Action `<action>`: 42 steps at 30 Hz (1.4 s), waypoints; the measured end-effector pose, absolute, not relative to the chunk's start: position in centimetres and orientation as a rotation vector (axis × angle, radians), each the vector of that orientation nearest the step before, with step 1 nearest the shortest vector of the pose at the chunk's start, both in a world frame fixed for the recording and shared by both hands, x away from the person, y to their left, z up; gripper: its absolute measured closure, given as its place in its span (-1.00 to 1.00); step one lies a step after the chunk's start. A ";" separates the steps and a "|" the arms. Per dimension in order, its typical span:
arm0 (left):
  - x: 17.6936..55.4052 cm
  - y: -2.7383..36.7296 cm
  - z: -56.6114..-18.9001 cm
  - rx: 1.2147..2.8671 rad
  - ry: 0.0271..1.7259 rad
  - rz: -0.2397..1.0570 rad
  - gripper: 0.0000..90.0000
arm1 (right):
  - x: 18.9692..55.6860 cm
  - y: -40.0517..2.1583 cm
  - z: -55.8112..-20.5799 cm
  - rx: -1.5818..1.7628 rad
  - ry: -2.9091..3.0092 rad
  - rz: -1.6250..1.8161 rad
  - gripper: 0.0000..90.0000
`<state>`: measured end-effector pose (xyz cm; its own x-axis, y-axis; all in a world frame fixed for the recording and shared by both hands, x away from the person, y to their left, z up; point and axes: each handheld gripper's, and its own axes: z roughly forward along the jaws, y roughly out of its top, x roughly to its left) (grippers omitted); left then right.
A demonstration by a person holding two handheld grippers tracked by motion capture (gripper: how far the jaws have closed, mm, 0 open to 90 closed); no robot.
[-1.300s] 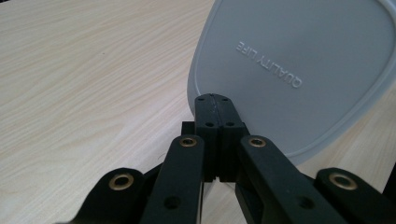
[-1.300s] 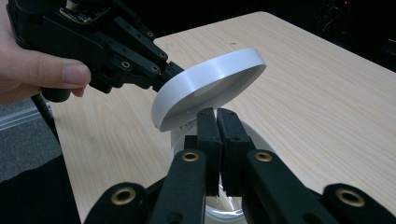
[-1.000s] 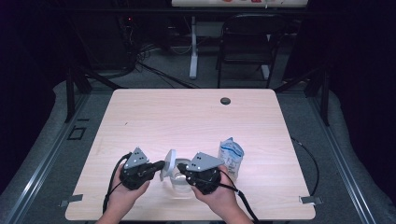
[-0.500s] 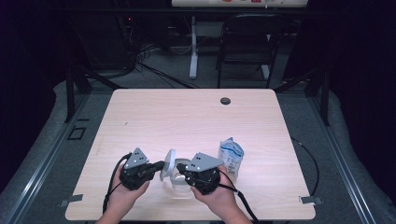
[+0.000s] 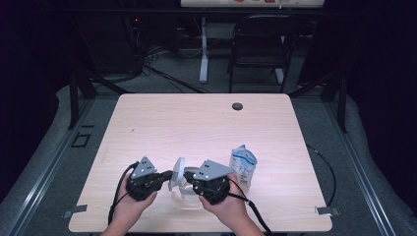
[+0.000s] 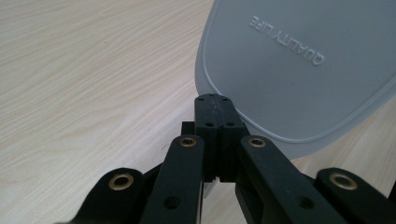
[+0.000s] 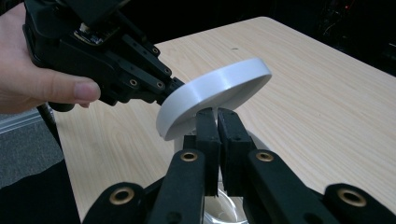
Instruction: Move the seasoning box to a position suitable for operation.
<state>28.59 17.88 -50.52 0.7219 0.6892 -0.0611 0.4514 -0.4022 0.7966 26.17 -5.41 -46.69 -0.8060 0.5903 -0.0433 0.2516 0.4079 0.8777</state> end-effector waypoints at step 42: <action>29.2 21.4 -51.2 1.957 0.961 0.392 0.35 | 26.3 -6.0 -46.8 0.747 2.320 1.363 0.45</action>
<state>29.17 21.36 -51.18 0.6487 0.7549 -0.0963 0.4719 -0.2998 0.8291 26.34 -6.01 -46.82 -0.8009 0.5980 -0.0309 0.2644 0.3994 0.8778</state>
